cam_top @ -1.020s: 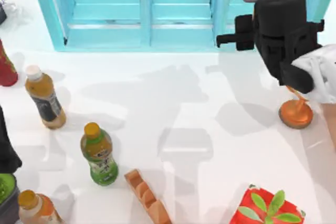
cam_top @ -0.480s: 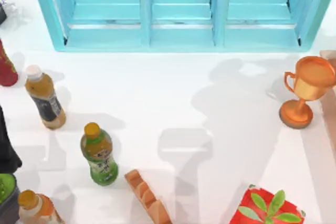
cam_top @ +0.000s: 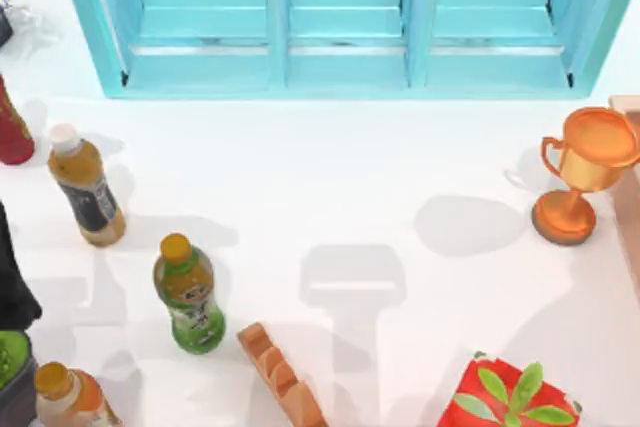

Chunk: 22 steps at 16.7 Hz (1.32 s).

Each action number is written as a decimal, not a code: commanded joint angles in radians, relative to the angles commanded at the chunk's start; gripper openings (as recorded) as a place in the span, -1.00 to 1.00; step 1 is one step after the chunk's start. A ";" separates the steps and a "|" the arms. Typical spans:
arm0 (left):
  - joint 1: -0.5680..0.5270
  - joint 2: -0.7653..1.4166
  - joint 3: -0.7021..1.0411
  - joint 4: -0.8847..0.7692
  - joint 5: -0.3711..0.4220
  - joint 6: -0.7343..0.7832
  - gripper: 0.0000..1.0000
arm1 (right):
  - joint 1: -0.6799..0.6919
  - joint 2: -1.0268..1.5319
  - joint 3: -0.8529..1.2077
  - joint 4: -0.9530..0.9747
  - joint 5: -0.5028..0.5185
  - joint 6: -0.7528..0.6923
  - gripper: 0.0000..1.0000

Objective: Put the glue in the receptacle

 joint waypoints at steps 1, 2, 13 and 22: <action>0.000 0.000 0.000 0.000 0.000 0.000 1.00 | -0.038 -0.004 0.004 -0.047 -0.044 -0.057 -1.00; 0.000 0.000 0.000 0.000 0.000 0.000 1.00 | -0.069 -0.008 0.008 -0.103 -0.092 -0.112 -1.00; 0.000 0.000 0.000 0.000 0.000 0.000 1.00 | -0.411 0.063 -0.069 -0.793 -0.661 -0.676 -1.00; 0.000 0.000 0.000 0.000 0.000 0.000 1.00 | -0.457 0.062 -0.097 -0.857 -0.717 -0.725 -1.00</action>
